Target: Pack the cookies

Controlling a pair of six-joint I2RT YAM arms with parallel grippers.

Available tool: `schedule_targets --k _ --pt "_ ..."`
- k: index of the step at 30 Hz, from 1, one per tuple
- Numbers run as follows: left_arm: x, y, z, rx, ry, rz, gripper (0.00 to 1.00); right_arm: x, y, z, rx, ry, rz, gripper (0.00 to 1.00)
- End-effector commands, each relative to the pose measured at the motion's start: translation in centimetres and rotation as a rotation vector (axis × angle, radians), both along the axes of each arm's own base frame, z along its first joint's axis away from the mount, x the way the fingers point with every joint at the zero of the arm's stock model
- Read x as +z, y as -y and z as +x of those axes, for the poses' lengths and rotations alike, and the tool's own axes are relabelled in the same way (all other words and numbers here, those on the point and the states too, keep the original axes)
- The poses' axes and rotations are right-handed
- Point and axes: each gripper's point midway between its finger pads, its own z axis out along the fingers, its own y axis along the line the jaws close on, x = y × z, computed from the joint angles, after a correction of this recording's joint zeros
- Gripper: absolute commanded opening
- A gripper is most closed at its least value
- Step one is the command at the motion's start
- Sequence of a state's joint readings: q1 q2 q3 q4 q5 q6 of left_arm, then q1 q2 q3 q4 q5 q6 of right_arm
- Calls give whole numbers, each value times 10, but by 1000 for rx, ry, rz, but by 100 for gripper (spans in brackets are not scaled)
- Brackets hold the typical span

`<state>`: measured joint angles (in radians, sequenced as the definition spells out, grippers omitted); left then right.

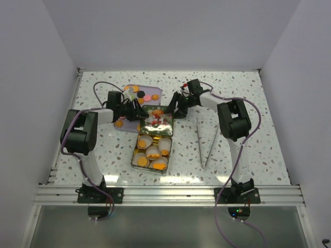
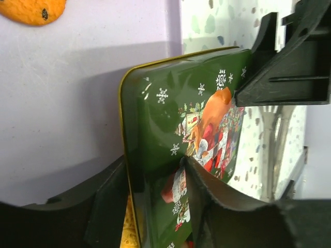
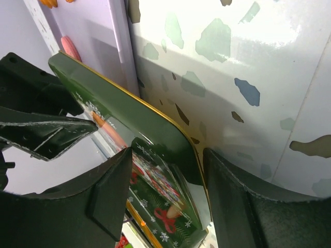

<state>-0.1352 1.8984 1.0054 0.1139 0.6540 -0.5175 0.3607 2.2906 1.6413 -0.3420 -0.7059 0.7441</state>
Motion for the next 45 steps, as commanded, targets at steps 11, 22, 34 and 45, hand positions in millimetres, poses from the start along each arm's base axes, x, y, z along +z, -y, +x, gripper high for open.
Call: schedule_targets --k 11,22,34,45 --pt "84 23 17 -97 182 -302 0 -11 6 -1 -3 -5 -48 61" --pt "157 25 18 -123 276 -435 0 73 22 31 -71 142 51 99" --pt "202 22 -9 -41 283 -645 0 138 38 5 -96 230 137 99" --pt "236 12 -65 8 258 -867 0 164 41 -44 -76 243 265 99"
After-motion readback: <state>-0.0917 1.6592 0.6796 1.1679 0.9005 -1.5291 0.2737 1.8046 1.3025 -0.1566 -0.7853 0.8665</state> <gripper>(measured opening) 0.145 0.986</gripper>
